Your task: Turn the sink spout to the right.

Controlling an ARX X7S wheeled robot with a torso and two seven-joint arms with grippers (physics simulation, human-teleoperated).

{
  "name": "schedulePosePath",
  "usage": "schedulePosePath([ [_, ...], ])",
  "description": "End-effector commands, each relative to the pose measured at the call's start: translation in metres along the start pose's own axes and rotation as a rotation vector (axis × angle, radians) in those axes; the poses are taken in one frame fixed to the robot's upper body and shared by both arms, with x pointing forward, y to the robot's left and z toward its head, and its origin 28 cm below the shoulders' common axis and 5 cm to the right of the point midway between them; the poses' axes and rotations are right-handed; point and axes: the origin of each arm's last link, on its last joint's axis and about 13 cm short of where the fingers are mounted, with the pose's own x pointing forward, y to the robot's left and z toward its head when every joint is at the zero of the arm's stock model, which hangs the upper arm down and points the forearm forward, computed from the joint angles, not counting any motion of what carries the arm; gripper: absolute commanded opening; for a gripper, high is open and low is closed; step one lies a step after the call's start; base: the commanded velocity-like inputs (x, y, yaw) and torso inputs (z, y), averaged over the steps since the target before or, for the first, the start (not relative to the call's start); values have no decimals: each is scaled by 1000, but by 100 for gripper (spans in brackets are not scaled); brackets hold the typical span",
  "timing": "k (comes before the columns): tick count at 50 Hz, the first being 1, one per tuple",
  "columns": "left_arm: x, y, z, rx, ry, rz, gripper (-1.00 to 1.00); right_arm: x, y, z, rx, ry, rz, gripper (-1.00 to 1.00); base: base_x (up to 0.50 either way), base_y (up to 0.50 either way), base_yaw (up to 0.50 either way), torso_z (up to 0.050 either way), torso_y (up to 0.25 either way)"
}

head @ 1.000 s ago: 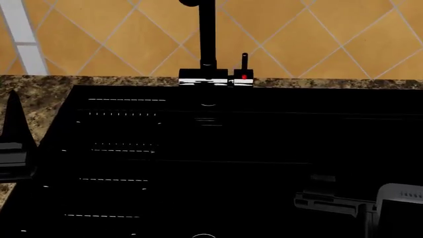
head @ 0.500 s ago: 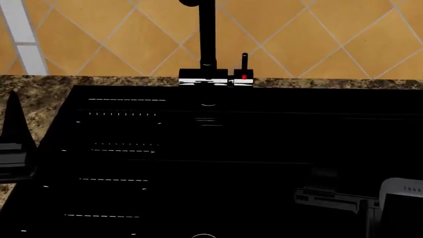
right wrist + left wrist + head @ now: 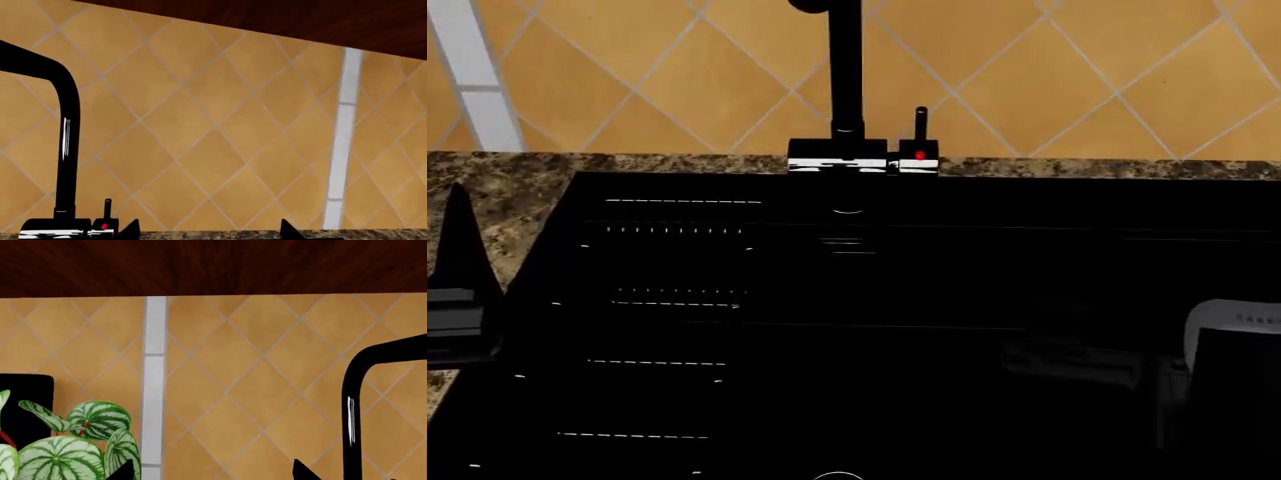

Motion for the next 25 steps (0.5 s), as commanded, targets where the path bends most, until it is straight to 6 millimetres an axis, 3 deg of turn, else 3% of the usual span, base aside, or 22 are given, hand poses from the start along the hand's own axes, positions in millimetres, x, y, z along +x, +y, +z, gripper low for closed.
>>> schedulePosePath([
  [1,0,1,0,-8,-3,1,100,-1,7,14,3,-7,30,100,0,0,0,0,0],
  [25,-2,-2,-8,-9,16,-4,100,8,36,45,57,-64,169,100,0,0,0,0,0],
])
